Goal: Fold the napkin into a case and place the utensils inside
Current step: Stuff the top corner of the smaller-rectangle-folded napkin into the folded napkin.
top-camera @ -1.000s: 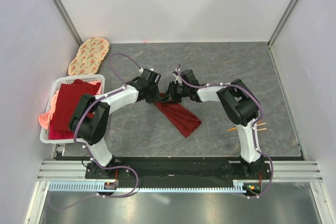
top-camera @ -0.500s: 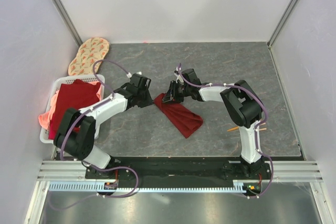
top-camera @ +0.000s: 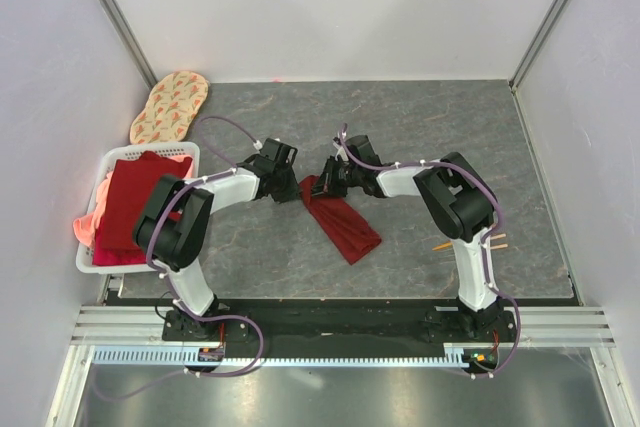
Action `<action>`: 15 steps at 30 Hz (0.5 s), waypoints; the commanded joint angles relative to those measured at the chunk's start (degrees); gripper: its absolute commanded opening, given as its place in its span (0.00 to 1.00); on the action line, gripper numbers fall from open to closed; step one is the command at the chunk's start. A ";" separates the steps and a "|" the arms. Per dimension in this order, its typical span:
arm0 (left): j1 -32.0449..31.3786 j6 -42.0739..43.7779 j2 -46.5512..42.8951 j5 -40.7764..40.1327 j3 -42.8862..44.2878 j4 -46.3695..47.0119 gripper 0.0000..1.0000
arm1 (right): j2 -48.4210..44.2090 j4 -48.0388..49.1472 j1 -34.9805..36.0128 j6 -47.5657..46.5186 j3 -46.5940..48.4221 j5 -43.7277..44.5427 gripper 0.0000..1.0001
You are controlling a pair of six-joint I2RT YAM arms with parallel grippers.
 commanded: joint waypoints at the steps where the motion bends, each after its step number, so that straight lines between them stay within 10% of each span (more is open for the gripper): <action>1: -0.85 -1.48 2.31 1.19 0.33 1.78 0.07 | 1.18 13.34 2.30 11.09 -4.24 1.36 0.00; 15: -0.77 1.60 -3.58 1.09 1.91 -3.05 0.08 | -7.86 -3.76 0.19 -0.76 -2.95 3.91 0.19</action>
